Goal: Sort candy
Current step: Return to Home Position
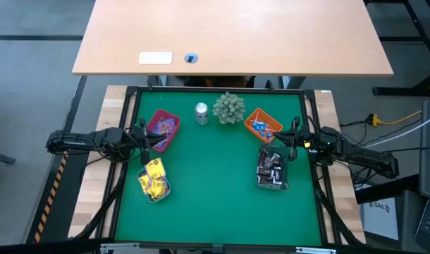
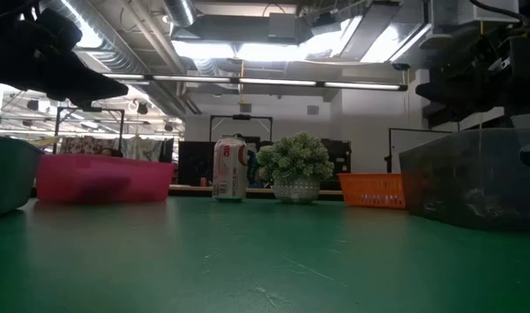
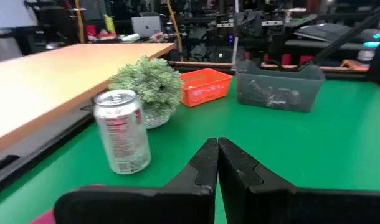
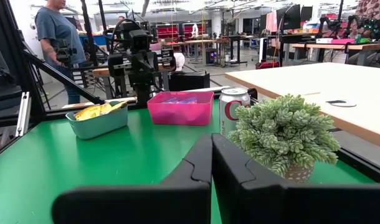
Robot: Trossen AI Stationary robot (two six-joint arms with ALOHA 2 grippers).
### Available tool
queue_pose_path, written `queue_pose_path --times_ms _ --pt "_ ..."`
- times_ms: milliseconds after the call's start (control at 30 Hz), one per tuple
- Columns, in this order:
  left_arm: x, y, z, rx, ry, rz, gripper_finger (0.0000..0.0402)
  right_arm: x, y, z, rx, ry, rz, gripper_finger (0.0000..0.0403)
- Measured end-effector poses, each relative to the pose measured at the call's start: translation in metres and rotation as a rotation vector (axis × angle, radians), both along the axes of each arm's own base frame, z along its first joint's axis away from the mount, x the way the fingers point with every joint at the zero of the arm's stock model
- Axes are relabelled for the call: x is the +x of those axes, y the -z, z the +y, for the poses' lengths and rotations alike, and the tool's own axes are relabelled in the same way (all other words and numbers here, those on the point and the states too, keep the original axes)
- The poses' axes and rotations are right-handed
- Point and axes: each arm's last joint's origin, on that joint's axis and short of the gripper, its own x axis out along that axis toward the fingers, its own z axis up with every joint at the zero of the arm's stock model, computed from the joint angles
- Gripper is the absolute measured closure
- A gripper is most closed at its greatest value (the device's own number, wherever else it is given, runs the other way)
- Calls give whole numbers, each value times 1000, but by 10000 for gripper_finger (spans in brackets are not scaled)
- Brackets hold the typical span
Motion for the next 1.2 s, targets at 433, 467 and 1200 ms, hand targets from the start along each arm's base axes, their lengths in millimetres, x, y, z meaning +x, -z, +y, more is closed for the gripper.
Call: queue_pose_path --times_ms 433,467,1200 --pt "7 3 -5 90 160 -144 400 0 0 0 0 0 0 400" --pt "7 3 -5 90 160 -144 400 0 0 0 0 0 0 400" --pt "7 3 -5 94 169 -144 400 0 0 0 0 0 1 400"
